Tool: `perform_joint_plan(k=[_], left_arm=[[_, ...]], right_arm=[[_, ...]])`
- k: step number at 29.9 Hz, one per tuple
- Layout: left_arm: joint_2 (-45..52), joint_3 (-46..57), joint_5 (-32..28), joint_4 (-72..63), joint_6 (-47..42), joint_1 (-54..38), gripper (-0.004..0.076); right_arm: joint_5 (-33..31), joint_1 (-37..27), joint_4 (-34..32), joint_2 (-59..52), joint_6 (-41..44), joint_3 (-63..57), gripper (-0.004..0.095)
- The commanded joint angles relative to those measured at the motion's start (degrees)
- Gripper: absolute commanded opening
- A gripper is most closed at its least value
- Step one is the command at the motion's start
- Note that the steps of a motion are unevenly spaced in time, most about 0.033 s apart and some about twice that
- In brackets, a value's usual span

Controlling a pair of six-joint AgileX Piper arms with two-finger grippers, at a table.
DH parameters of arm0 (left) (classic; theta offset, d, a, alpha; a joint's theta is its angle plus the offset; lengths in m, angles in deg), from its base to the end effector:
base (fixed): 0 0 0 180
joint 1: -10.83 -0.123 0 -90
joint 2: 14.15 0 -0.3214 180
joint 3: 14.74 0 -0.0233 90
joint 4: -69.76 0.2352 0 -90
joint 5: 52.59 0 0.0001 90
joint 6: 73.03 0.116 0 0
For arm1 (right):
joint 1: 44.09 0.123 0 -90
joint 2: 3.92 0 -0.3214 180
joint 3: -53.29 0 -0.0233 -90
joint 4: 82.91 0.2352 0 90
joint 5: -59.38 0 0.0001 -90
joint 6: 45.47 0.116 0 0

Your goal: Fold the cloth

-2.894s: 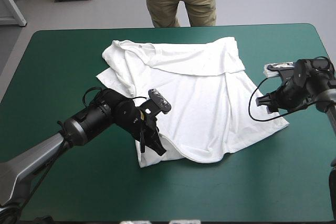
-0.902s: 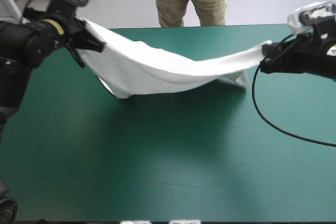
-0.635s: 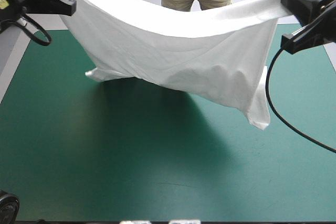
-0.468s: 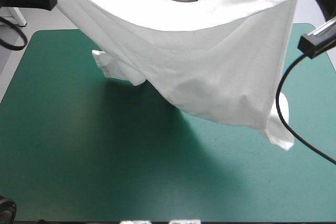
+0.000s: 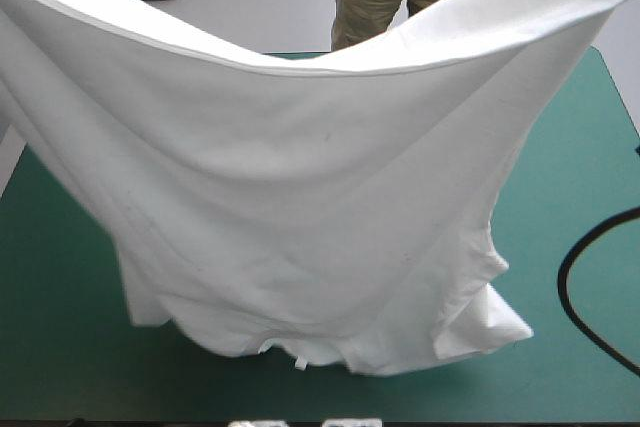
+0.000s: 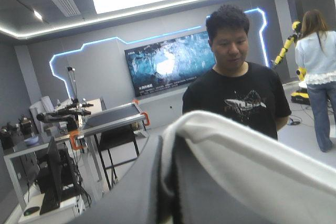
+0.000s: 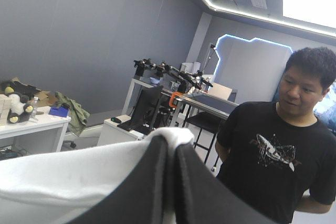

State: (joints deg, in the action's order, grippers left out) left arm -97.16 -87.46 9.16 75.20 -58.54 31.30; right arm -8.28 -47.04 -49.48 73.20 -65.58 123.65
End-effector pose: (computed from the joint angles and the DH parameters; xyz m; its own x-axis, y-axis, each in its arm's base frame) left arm 0.0876 -0.0224 0.7133 0.3582 0.1785 -0.9164 0.1767 0.9508 0.2543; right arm 0.0300 0.0577 0.7058 0.3765 -0.1098 -0.9199 -0.3982 0.8773 -0.2677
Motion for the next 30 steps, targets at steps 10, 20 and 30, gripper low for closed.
perform_joint_plan(k=[10, 20, 30], left_arm=[[-12.2, 11.42, -10.39, 4.14, -3.63, -0.03, -0.0009], [-19.16, 6.24, -34.16, 15.35, -12.41, -0.03, -0.0009], [-20.55, 0.27, -32.81, 17.66, -12.41, -0.03, -0.0009]], right_arm=[[6.29, -0.04, 1.3, 13.63, 1.64, -7.26, -0.0013], [20.06, -0.04, 10.5, 25.11, -8.17, -4.84, -0.0013], [20.38, -0.04, 10.61, 25.11, -10.04, 2.59, -0.0013]])
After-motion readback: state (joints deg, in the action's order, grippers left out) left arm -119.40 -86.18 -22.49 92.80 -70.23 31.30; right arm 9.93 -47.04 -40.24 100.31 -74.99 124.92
